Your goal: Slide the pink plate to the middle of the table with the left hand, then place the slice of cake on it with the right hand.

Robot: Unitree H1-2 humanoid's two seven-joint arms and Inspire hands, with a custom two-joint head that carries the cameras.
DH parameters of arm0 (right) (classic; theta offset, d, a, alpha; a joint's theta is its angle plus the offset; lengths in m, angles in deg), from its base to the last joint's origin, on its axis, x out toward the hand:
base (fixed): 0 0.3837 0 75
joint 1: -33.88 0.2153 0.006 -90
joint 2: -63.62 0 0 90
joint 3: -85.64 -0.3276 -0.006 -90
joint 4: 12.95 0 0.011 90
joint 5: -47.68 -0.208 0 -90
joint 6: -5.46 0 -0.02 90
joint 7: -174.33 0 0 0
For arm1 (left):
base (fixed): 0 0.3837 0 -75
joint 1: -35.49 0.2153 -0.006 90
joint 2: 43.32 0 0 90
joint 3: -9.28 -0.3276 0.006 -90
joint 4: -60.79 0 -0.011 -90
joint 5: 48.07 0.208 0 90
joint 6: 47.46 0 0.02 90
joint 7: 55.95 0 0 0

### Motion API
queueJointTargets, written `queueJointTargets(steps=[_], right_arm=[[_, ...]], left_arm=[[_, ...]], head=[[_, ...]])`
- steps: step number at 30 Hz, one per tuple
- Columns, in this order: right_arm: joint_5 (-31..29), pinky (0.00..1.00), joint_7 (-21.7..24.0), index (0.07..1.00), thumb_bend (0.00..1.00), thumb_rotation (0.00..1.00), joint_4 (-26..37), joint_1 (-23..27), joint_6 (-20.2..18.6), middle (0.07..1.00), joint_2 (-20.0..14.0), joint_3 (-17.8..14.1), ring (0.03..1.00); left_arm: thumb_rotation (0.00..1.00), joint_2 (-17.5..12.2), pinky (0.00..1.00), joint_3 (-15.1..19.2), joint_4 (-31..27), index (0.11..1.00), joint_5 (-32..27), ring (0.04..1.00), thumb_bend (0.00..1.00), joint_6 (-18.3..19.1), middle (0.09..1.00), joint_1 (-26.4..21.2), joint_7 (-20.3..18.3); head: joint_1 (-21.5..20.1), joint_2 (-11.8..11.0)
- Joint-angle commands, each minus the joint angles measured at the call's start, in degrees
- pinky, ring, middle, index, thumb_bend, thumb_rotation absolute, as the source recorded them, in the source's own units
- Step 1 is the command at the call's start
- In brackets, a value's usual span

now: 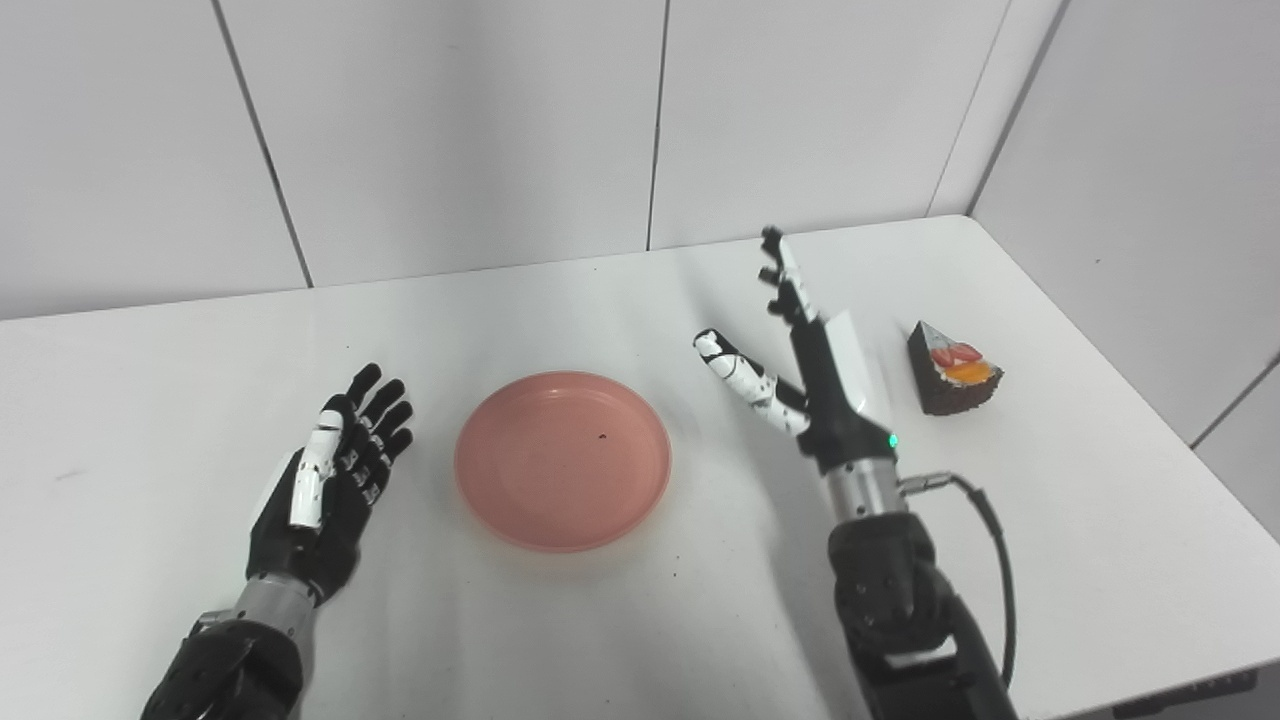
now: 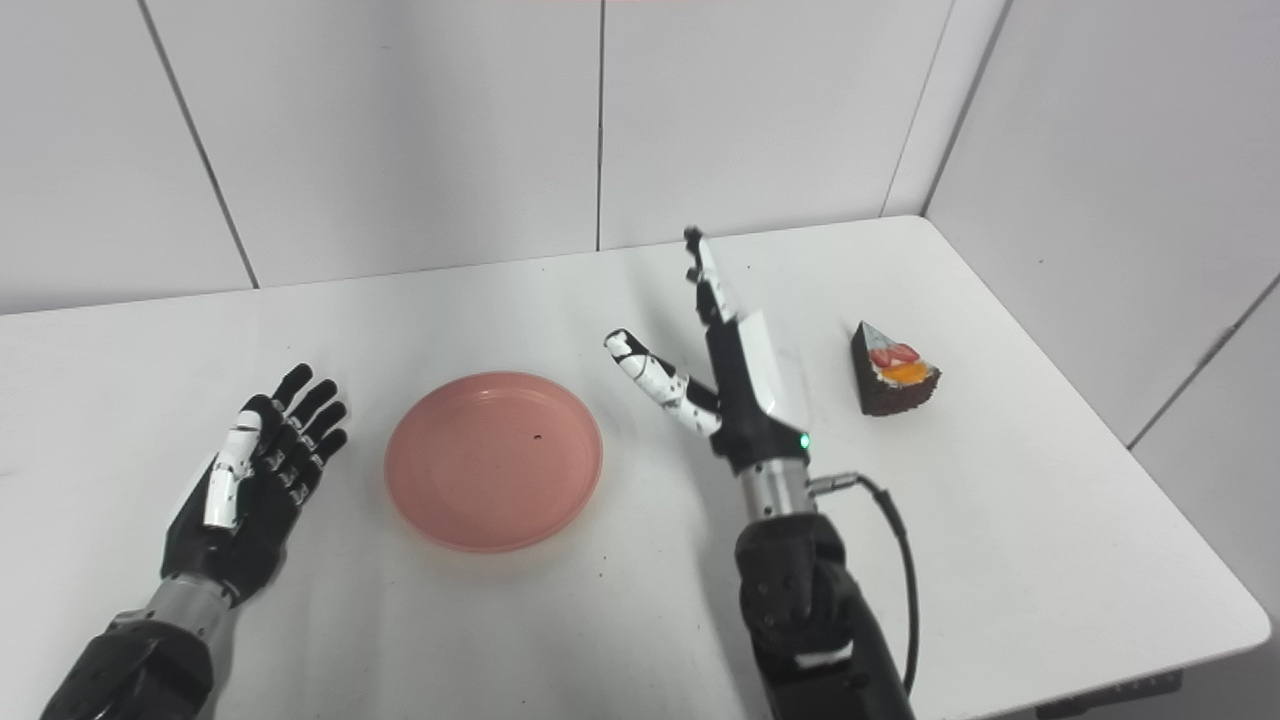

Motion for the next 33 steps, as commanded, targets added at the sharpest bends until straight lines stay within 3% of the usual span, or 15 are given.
queueJointTargets(steps=[1, 4, 13, 21, 27, 33], right_arm=[[4.9, 0.75, 0.8, 0.966, 0.74, 0.76, 3.8, 2.3, -3.5, 0.933, -1.4, -0.9, 0.867], [8.2, 0.72, 3.5, 0.956, 0.81, 0.62, 6.3, 3.5, -7.2, 0.96, -2.5, -1.8, 0.892], [19.1, 0.72, 12.8, 0.97, 0.9, 0.62, 8.7, 6.0, -15.9, 0.968, -6.3, -4.5, 0.894], [25.9, 0.7, 19.6, 1.0, 0.93, 0.66, 7.3, 7.1, -16.6, 0.978, -6.3, -10.7, 0.906], [33.5, 0.63, 27.7, 0.983, 0.94, 0.66, 7.3, 8.3, -16.6, 0.965, -6.4, -16.3, 0.868], [35.3, 0.66, 32.4, 0.928, 0.92, 0.6, 5.5, 7.1, -16.6, 0.913, -9.3, -20.0, 0.846]], left_arm=[[1.0, -1.3, 0.98, 0.2, 2.0, 0.961, 0.5, 0.968, 0.4, 0.2, 0.965, 1.1, -0.4], [1.0, -1.5, 0.98, 0.4, 2.1, 0.957, 0.1, 0.963, 0.4, 0.5, 0.956, 1.3, -0.8], [1.0, -2.2, 0.99, 0.3, 1.2, 0.956, -0.9, 0.961, 0.39, 1.3, 0.957, 2.1, -1.9], [1.0, -2.7, 0.98, 0.5, 0.9, 0.959, -0.9, 0.958, 0.38, 1.9, 0.962, 2.3, -2.2], [1.0, -2.9, 0.98, 0.6, 1.3, 0.955, -1.6, 0.961, 0.36, 2.1, 0.964, 2.1, -2.6], [1.0, -3.1, 0.99, 0.2, 1.8, 0.955, -1.1, 0.958, 0.35, 1.7, 0.961, 1.8, -2.7]], head=[[-1.0, -0.3], [-1.6, -0.5], [-4.8, -1.6], [-6.6, -2.0], [-7.9, -2.4], [-8.3, -2.6]])
